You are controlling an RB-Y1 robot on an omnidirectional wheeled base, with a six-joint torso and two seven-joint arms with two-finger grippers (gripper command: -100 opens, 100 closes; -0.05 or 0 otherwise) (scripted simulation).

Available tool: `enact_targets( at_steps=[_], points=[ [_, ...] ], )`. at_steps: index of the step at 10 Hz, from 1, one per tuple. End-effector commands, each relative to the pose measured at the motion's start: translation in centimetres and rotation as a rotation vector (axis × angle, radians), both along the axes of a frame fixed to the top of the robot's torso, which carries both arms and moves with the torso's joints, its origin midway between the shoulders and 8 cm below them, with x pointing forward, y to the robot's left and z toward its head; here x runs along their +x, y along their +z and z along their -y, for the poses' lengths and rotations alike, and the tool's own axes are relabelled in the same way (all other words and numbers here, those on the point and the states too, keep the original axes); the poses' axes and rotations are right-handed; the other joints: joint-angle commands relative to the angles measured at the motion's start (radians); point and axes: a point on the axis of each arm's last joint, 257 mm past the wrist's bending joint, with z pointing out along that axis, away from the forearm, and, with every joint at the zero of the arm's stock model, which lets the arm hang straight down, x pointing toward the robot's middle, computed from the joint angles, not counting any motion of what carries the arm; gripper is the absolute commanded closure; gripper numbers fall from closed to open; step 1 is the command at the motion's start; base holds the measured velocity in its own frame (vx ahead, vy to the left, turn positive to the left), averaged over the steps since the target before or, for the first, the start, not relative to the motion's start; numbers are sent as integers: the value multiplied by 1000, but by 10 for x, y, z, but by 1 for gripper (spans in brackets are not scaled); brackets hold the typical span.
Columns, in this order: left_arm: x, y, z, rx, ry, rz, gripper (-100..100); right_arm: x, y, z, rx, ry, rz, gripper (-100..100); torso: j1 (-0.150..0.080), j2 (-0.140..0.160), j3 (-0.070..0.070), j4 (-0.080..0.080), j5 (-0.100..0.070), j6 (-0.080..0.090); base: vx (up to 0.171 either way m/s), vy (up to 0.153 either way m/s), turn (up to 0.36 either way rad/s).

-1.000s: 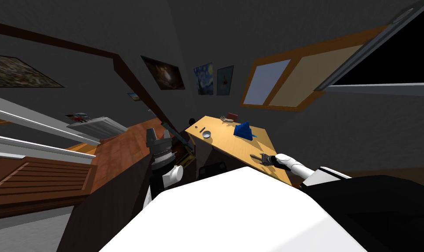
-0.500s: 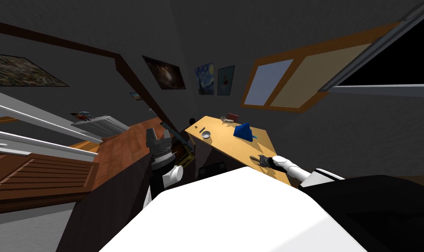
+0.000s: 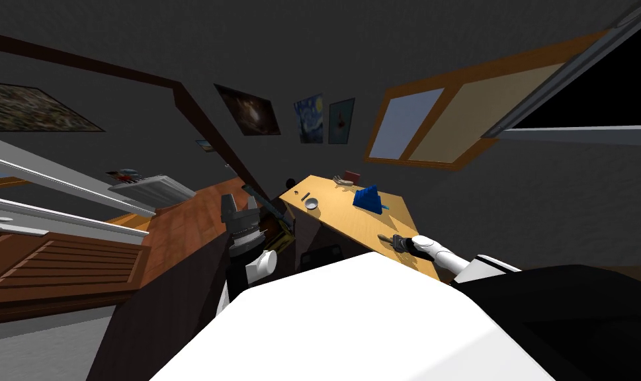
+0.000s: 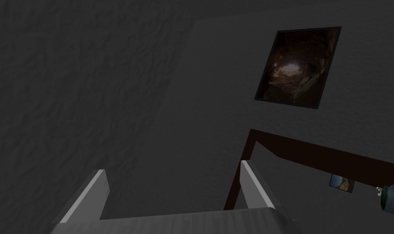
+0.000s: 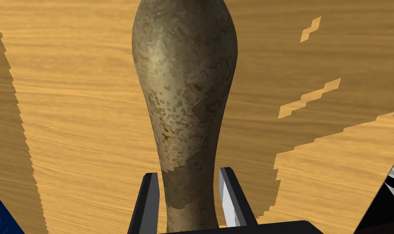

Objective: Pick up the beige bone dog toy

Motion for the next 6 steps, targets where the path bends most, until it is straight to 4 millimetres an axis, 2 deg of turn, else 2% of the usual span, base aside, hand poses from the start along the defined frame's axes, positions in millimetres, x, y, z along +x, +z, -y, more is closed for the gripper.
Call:
enact_targets(
  at_steps=[1,2,4,5,6],
  points=[
    [0,0,0,0,0,0,0,0,0,0,0,0,0,0,0,0,0,0,0,0,0,0,0],
    [0,0,0,0,0,0,0,2,8,9,0,3,1,100,0,0,0,0,0,0,-7,50,-57],
    [0,0,0,0,0,0,0,6,20,18,-1,12,1,100,5,2,1,0,1,1,-18,76,-54],
    [0,0,0,0,0,0,0,4,15,16,-2,8,2,100,6,2,1,0,2,1,-5,30,-17],
    [0,0,0,0,0,0,0,4,16,16,-1,9,1,0,4,1,1,0,1,0,-2,7,0]
  ],
)
